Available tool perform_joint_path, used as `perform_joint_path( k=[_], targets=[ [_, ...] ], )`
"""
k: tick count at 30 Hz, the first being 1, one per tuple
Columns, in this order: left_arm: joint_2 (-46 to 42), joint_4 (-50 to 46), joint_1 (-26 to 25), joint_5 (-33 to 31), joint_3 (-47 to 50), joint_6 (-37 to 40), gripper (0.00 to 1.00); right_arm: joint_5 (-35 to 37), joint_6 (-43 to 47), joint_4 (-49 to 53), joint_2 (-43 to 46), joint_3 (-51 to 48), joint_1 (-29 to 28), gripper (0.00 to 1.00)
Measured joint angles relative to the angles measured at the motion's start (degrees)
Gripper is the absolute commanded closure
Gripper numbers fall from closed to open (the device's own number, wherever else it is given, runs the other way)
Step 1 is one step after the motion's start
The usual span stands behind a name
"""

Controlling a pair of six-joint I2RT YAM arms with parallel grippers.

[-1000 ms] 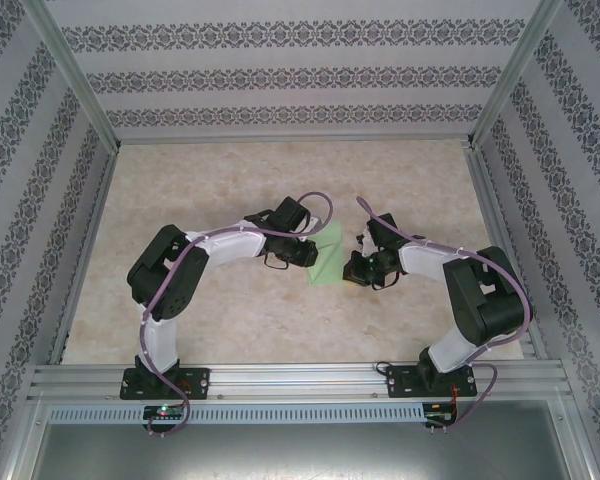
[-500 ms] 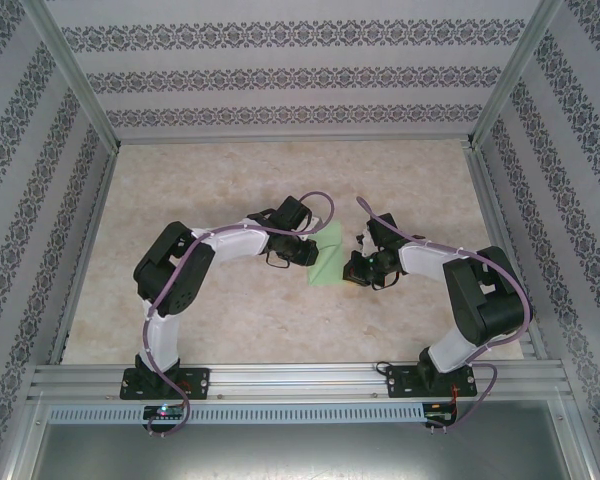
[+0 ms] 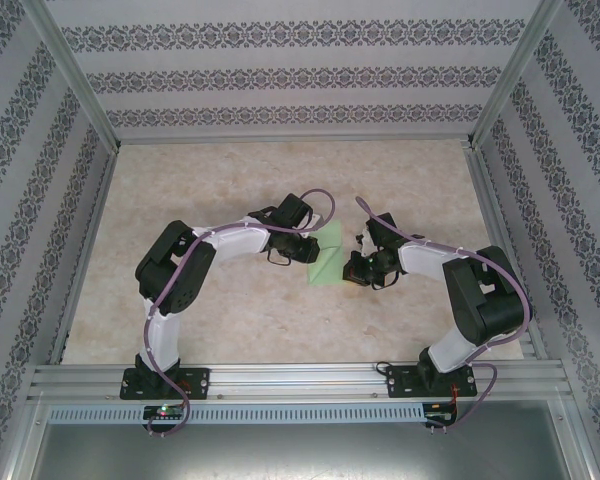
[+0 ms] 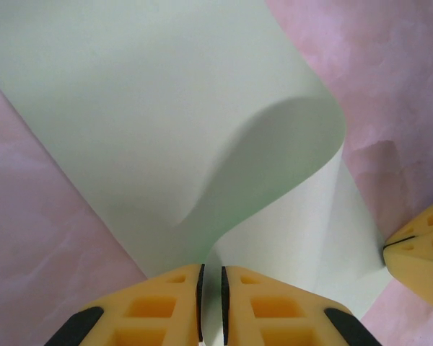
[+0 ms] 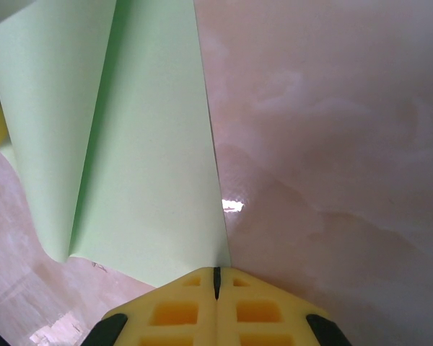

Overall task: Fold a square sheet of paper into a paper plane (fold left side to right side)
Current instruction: Fold the triangle a second time at the center of the table.

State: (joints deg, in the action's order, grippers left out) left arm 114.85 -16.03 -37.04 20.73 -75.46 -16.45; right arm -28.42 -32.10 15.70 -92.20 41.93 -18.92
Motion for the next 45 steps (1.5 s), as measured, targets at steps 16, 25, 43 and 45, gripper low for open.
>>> perform_joint_path(
  k=[16, 25, 43, 45],
  targets=[
    [1.8, -0.1, 0.0, 0.0, -0.7, 0.7, 0.89, 0.1, 0.6, 0.5, -0.2, 0.3, 0.0, 0.99],
    [1.8, -0.1, 0.0, -0.2, -0.7, 0.9, 0.93, 0.1, 0.6, 0.7, -0.3, 0.5, -0.1, 0.99],
    [1.8, -0.2, 0.0, -1.6, -0.8, 1.7, 0.93, 0.1, 0.8, 1.8, -0.9, 1.3, -0.1, 0.99],
    [1.8, -0.2, 0.0, -1.6, -0.8, 1.7, 0.93, 0.1, 0.8, 1.9, -0.9, 1.4, -0.1, 0.99]
  ],
)
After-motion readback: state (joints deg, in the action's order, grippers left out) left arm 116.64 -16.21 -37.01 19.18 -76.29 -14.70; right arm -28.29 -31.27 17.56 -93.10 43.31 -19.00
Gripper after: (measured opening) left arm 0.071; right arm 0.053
